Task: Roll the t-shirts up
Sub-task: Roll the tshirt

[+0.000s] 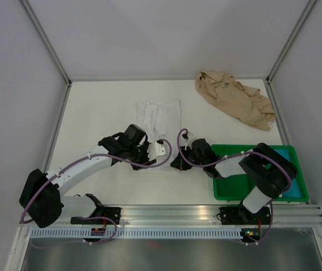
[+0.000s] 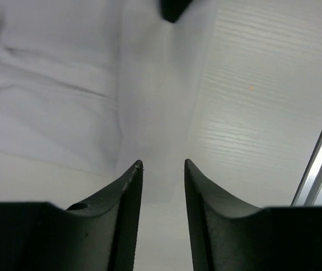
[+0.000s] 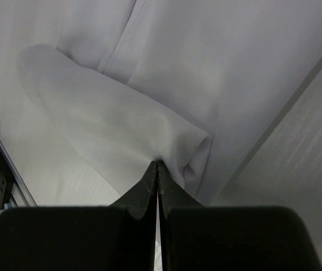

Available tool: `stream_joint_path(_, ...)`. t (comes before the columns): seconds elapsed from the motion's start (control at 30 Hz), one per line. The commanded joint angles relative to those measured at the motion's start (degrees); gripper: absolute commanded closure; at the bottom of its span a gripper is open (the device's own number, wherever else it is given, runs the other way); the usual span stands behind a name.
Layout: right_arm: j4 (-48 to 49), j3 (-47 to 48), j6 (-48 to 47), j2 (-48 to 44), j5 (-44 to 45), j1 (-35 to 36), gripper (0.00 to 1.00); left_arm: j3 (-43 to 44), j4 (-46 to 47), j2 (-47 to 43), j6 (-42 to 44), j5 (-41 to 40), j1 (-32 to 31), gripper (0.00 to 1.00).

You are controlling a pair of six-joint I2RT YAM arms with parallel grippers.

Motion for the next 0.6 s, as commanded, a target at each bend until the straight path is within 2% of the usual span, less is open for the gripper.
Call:
stream_joint_path(0.0,-3.79,1.16,-0.73,-0.26,0.95,-0.19,1.0,-5.61,-0.99,0.36,7.15,-3.55,-4.48,0.56)
stream_joint_path(0.13,-4.67,1.6,-1.61,-0.09,0.78,-0.19,1.0,-9.75,1.57,0.36,9.2,-7.87,-8.87,0.52)
stream_joint_path(0.4,-4.4,1.51,-1.78,-0.52,-0.01,-0.28,1.0,-15.11,10.87,1.32,11.49,-11.99,-9.06,0.49)
stream_joint_path(0.57,-5.63,1.78,-2.75,-0.88,-0.1,-0.63,1.0,-16.17,12.29,2.11,12.45,-15.07,-9.06,0.5)
